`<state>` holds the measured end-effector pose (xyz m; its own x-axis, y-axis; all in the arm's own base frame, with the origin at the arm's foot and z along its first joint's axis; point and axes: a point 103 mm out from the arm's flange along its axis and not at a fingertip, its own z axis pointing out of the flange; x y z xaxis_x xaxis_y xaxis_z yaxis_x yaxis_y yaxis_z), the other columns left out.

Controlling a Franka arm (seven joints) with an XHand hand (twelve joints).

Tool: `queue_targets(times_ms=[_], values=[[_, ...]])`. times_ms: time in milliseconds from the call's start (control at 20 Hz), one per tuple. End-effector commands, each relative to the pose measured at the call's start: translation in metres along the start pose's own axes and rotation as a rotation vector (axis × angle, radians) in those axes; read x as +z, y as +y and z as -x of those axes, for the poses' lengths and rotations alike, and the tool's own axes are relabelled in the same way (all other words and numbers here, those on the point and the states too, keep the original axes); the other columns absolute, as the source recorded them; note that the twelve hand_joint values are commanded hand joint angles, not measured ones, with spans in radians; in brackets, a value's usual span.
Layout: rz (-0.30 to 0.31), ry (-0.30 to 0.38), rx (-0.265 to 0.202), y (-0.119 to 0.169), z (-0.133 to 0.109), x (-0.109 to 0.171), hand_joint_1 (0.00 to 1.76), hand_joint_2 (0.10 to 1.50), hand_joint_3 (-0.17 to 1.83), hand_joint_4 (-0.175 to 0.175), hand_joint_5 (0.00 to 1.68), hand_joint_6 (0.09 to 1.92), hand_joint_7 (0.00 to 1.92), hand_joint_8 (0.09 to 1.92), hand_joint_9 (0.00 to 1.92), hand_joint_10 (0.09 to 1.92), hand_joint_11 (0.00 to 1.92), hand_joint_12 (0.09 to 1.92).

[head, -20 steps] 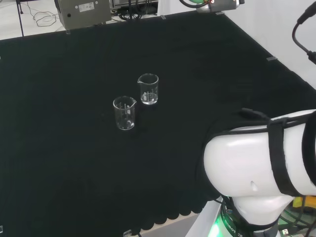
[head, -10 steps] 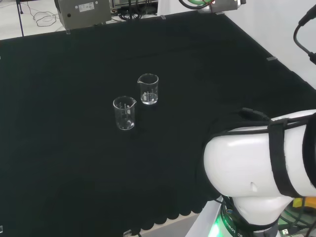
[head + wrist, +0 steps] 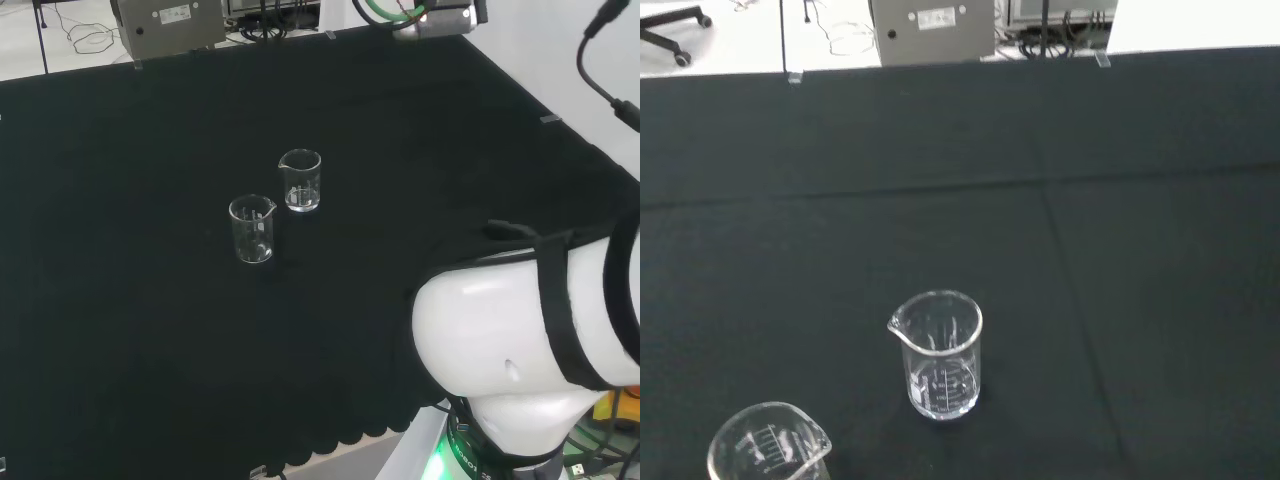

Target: Pick up the beaker on the right.

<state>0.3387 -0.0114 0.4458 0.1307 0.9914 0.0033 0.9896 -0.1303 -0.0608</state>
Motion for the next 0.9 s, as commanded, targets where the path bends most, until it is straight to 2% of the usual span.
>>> queue_targets(times_ms=[50,300,500,600,700,900], values=[[-0.018,0.040,0.026,0.040,0.009,0.045,0.18,1.26,0.26,-0.023,0.34,0.09,0.02,0.46,0.42,0.09,0.00,1.34],[-0.046,0.100,0.015,0.077,0.015,0.083,0.43,1.13,0.22,-0.031,0.36,0.09,0.12,0.54,0.51,0.10,0.02,1.38],[-0.065,0.145,-0.009,0.114,0.018,0.114,0.50,1.03,0.33,-0.034,0.39,0.09,0.13,0.59,0.37,0.49,0.03,1.39],[-0.082,0.184,-0.009,0.131,0.021,0.129,0.53,0.99,0.37,-0.034,0.39,0.09,0.13,0.60,0.33,0.60,0.03,1.40],[-0.101,0.240,0.006,0.145,0.025,0.147,0.56,0.96,0.39,-0.035,0.39,0.09,0.13,0.61,0.31,0.65,0.03,1.40],[-0.136,0.280,-0.002,0.165,0.027,0.180,0.58,0.92,0.41,-0.035,0.39,0.09,0.12,0.61,0.30,0.68,0.04,1.40]])
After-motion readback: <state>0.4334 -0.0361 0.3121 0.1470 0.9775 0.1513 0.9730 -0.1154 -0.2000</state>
